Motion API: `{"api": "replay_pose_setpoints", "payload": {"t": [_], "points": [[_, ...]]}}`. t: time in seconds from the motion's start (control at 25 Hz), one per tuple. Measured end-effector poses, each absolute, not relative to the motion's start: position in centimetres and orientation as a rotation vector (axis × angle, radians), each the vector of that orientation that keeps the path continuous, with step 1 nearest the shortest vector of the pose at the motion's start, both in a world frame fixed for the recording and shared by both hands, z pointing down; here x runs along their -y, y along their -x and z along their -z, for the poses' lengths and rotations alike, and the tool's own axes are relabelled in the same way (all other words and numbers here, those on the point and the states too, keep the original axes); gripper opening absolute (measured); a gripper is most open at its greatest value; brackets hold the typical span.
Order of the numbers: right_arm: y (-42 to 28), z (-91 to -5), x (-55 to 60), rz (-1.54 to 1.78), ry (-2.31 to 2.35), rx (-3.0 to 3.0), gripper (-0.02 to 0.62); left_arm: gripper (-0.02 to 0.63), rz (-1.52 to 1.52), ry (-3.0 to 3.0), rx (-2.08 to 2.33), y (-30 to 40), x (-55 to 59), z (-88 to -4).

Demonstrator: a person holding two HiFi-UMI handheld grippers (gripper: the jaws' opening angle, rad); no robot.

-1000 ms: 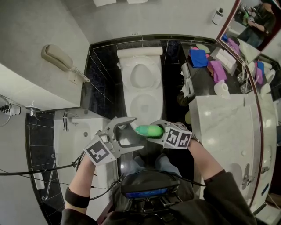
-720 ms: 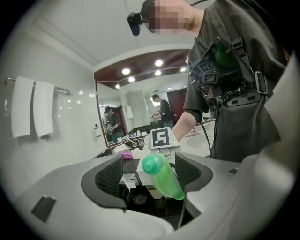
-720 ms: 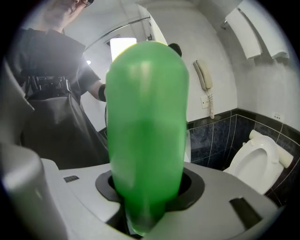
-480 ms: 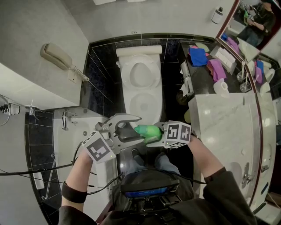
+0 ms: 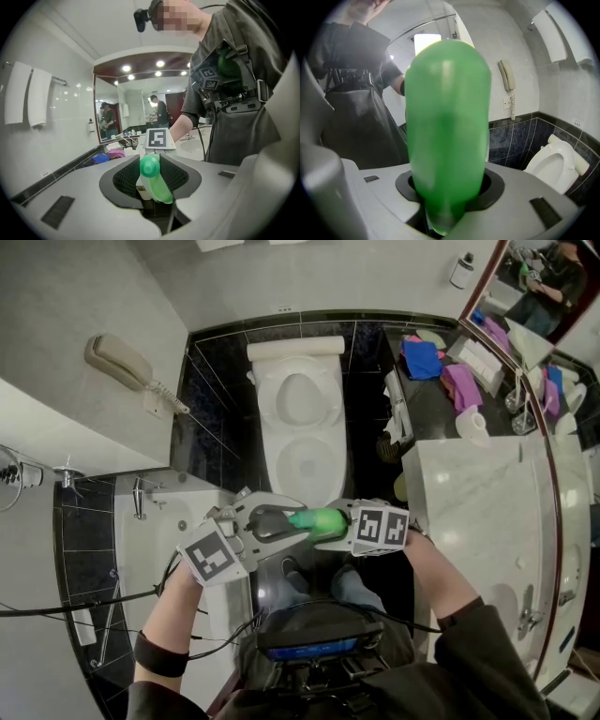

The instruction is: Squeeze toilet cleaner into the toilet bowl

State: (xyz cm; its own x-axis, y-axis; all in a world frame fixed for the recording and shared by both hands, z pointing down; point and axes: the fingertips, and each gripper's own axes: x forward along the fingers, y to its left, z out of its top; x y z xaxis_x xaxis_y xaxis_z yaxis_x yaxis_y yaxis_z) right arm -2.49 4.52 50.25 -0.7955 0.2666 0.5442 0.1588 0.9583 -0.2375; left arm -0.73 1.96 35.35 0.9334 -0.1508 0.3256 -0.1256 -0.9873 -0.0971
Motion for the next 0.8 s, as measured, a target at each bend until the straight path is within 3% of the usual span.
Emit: {"api": "replay_pose_setpoints", "payload": {"t": [0.56,0.8], "points": [[1.0,-52.2,0.2,0.337,-0.136,2.401,0.187,0.138,0.306,3.565,-0.644,2.1,-2.0,-38.6],[0.6,-52.7,0.2,0.430,-0.152,2.352,0.187,0.138,0.225,3.754,-0.805,2.3,-2.6,-39.5]]}}
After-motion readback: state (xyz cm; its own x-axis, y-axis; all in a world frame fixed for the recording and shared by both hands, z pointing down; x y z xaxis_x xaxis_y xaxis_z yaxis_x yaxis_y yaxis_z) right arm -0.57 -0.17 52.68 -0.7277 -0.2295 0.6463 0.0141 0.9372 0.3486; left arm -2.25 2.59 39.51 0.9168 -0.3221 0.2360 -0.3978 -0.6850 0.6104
